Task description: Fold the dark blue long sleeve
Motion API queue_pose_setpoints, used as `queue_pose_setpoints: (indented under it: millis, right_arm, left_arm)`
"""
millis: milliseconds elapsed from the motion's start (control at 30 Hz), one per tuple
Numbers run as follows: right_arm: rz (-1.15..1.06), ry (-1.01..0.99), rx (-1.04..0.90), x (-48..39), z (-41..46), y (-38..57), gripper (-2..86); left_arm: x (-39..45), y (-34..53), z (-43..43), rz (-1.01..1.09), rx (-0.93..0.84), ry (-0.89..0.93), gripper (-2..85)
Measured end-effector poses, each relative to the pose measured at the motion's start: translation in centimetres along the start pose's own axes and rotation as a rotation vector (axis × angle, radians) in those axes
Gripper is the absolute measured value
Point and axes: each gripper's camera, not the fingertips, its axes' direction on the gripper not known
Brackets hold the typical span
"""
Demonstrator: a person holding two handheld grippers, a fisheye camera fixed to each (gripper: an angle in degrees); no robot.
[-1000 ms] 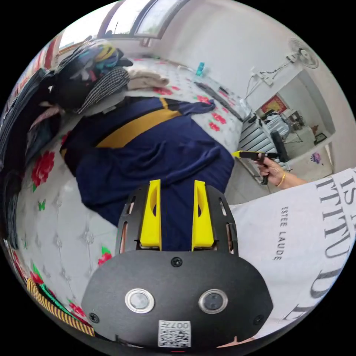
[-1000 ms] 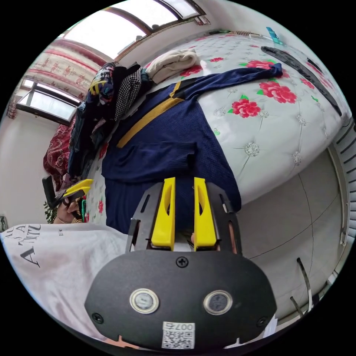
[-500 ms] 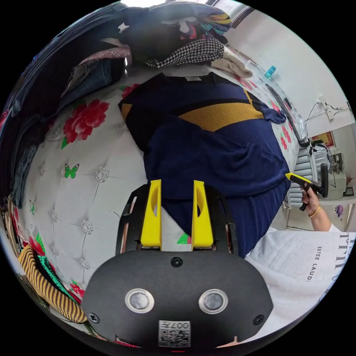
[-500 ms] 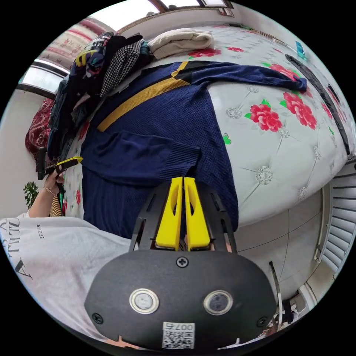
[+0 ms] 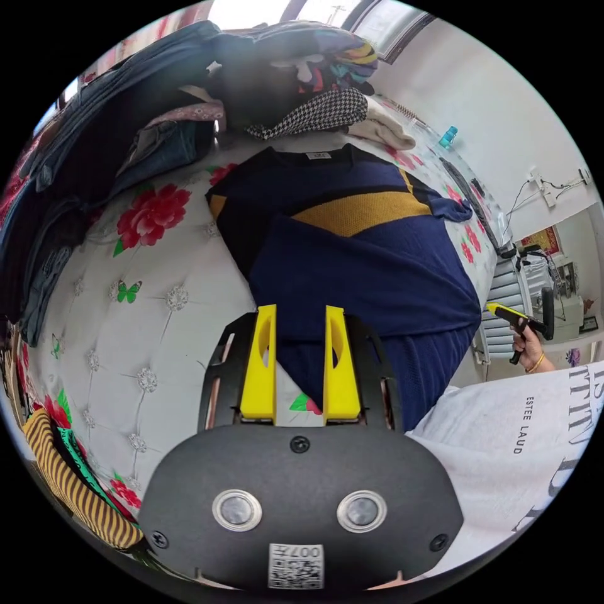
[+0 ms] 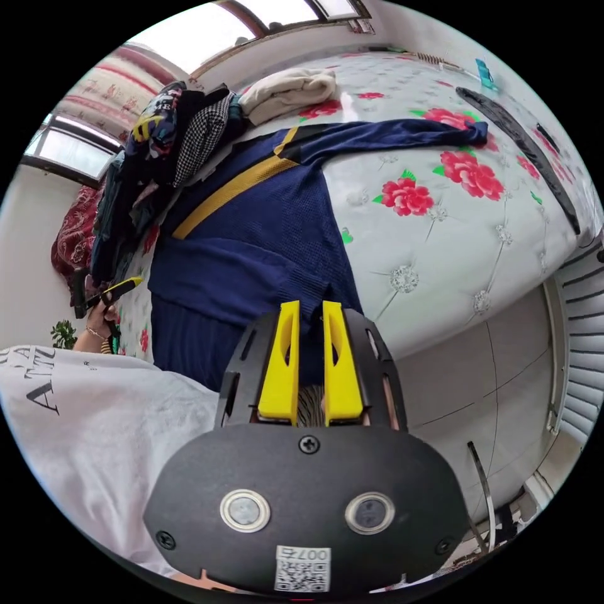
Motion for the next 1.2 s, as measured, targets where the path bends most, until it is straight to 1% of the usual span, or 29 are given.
queue_pose_setpoints:
  millis: [67, 167, 200, 233, 300, 467, 633, 800, 900, 967, 1000, 1100, 1167, 1200]
  right_arm:
    - [-0.019, -0.035, 0.058, 0.2, 0.2, -1.6, 5.5]
    - [-0.011, -0.075, 0.042, 1.1, 1.7, -4.4, 7.1]
    - [-0.007, -0.077, 0.05, 1.5, 1.7, -4.9, 7.3]
    - [0.017, -0.076, 0.075, 2.5, 1.5, -6.0, 7.7]
    - [0.073, -0.086, 0.135, 5.1, 0.5, -7.9, 7.9]
    - [0.279, -0.022, 0.302, 15.4, -3.9, -14.4, 7.4]
    - [0.42, 0.023, 0.386, 23.3, -6.2, -20.5, 7.3]
    - [0.465, 0.142, 0.361, 28.1, -5.9, -26.0, 7.6]
    - [0.474, 0.194, 0.294, 30.5, -4.3, -28.3, 6.7]
    - [0.521, 0.213, 0.201, 32.6, -2.8, -28.8, 4.4]
    - [0.527, 0.215, 0.209, 32.9, -3.0, -28.6, 3.7]
    - [0.49, 0.104, 0.435, 33.5, -7.2, -26.2, 1.6]
    - [0.461, -0.116, 0.634, 35.2, -11.0, -22.9, 0.9]
    - [0.468, -0.166, 0.667, 35.8, -11.6, -22.0, 0.8]
  left_arm:
    - [0.0, -0.5, 0.5, 0.008, -0.001, -0.007, 11.3]
    - [0.1, -1.5, 3.9, 0.011, -0.086, -0.026, 11.0]
    - [0.3, -1.7, 6.0, 0.02, -0.141, -0.071, 9.9]
    - [0.8, -1.4, 6.9, 0.044, -0.121, -0.15, 8.3]
    - [1.8, -1.1, 7.6, 0.106, -0.07, -0.219, 6.1]
    - [1.8, -1.5, 8.6, 0.058, -0.086, -0.259, 5.4]
    - [1.2, -2.5, 9.5, 0.006, -0.123, -0.28, 4.9]
    - [1.1, -3.1, 10.1, -0.051, -0.144, -0.333, 3.6]
    - [1.6, -3.5, 10.5, -0.058, -0.154, -0.387, 2.2]
    - [1.9, -3.7, 10.8, -0.05, -0.164, -0.424, 1.1]
    - [2.1, -3.8, 10.9, -0.045, -0.171, -0.445, 0.4]
    - [1.7, -3.8, 10.9, -0.063, -0.177, -0.467, -0.6]
    - [1.0, -3.6, 10.5, -0.089, -0.164, -0.457, -0.8]
    - [0.4, -3.4, 10.2, -0.108, -0.15, -0.446, -0.9]
